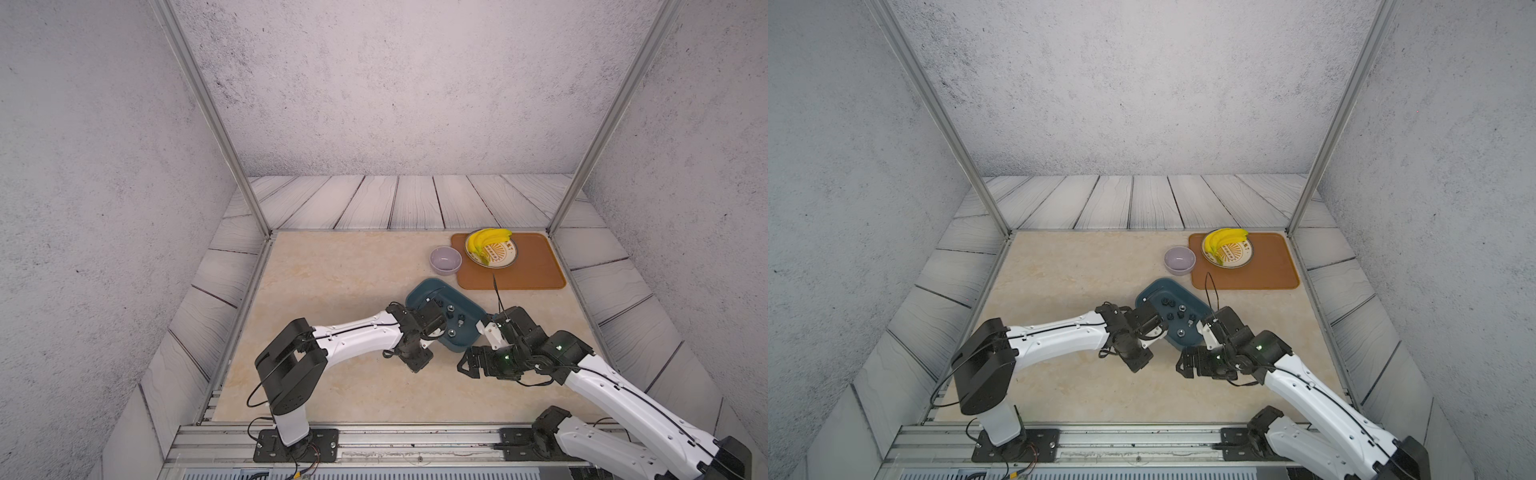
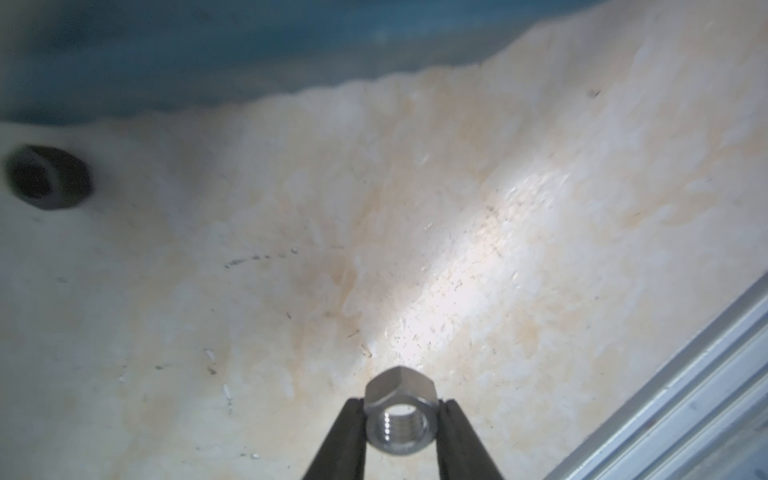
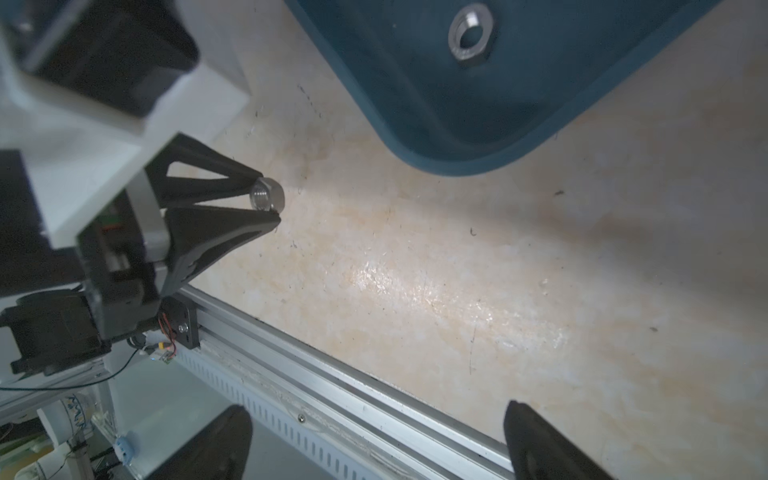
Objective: Put the nuts on the desktop into the storage box
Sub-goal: Pick up the nut from the center of the board, then place the nut in the storage box.
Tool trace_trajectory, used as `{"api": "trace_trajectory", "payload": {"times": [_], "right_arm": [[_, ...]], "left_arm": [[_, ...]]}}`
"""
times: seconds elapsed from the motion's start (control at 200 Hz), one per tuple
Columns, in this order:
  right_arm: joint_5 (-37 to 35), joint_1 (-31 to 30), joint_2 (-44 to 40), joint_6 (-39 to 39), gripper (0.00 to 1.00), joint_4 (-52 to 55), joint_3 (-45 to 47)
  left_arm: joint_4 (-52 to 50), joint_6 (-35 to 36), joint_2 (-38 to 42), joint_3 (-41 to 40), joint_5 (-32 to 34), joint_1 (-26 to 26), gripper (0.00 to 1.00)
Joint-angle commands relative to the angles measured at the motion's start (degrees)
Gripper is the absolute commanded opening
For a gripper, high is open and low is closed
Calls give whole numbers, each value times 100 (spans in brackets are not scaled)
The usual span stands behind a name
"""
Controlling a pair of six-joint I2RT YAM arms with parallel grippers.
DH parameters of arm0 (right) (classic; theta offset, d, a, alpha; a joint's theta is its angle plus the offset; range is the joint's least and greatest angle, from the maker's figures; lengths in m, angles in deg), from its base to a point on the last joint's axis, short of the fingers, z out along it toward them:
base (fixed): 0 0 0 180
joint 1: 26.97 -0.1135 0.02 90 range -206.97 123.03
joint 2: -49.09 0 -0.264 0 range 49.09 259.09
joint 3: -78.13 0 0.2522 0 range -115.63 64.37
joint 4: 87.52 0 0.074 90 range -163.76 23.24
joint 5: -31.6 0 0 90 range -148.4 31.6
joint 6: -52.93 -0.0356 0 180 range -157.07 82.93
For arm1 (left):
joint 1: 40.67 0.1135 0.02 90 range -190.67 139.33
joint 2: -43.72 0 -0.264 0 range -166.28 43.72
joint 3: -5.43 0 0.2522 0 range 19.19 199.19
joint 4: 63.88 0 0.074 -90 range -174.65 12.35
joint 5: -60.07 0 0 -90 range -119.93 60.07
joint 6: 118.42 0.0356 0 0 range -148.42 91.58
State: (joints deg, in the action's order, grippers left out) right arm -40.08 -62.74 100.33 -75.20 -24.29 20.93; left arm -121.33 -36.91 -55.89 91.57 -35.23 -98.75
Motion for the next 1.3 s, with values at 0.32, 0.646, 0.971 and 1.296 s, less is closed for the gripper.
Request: {"api": "trace_trajectory", "payload": {"times": [0.32,0.646,0.971,1.296], "right_arm": [[-1075,-13,-466,-242,99,-498,-110],[-1285,-6,-326,21,99,-490,-319],[-1552,-3,-453,217,99,-1490,106],[-2485,-6,-812,684,99,-3368,1165]], "left_arm": [[-1134,264,-376,2239,413,502,32],[-1308,461,-1350,3414,687,963,32],[-1268,594,-2120,4045,734,1073,33],[-1114,656,-2460,4077,693,1201,32]]}}
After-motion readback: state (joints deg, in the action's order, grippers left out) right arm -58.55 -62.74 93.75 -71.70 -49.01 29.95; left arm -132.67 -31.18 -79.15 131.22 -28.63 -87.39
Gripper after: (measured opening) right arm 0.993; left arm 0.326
